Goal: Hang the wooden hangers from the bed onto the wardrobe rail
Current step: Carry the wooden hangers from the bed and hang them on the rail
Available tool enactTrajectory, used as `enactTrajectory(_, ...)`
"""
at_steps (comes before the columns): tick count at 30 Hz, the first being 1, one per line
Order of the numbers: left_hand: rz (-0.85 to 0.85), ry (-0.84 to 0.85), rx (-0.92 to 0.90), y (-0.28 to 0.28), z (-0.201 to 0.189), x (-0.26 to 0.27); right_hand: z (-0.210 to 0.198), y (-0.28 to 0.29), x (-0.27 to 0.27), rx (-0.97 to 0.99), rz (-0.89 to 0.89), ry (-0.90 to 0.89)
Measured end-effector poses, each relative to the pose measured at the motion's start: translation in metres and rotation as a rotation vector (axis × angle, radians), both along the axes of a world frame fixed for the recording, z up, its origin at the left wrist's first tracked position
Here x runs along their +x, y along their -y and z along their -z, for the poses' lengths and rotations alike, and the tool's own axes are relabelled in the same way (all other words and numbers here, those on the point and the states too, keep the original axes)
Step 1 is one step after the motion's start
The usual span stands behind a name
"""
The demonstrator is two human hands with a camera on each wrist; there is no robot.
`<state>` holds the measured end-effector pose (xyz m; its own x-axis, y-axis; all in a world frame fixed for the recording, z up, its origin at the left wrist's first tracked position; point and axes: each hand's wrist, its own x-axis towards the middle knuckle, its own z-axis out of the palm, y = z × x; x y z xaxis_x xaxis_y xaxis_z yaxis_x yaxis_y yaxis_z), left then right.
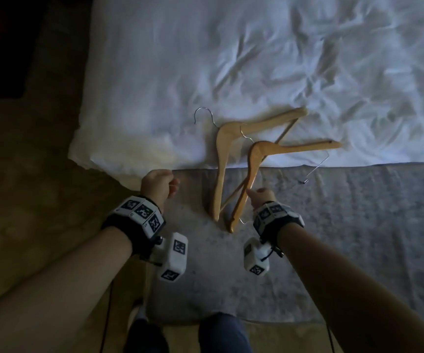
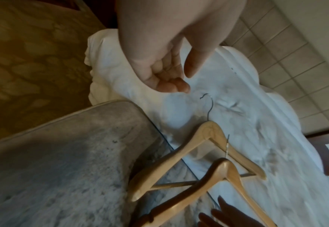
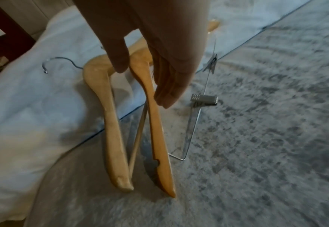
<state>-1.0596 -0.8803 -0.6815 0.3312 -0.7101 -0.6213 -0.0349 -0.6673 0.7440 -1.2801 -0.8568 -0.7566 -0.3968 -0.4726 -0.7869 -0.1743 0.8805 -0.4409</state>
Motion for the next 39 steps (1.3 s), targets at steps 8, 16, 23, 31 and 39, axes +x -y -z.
enactTrajectory(8, -0.105, 0.025, 0.117, -0.004, 0.03, 0.02, 0.054, 0.039, 0.01, 0.038, 0.153, 0.117)
enactTrajectory(16, -0.09, 0.04, 0.099, -0.01, -0.001, 0.018, -0.017, 0.033, 0.02, 0.017, -0.152, 0.022)
enactTrajectory(23, -0.013, 0.005, -0.087, -0.022, -0.104, 0.005, -0.136, 0.034, 0.065, -0.176, -0.201, 0.265)
enactTrajectory(31, 0.022, 0.023, -0.33, -0.095, -0.251, 0.102, -0.3, -0.015, 0.211, -0.523, -0.568, 0.416)
enactTrajectory(39, -0.299, 0.094, -0.571, -0.271, -0.354, 0.299, -0.413, -0.17, 0.407, -0.733, -1.287, 0.441)
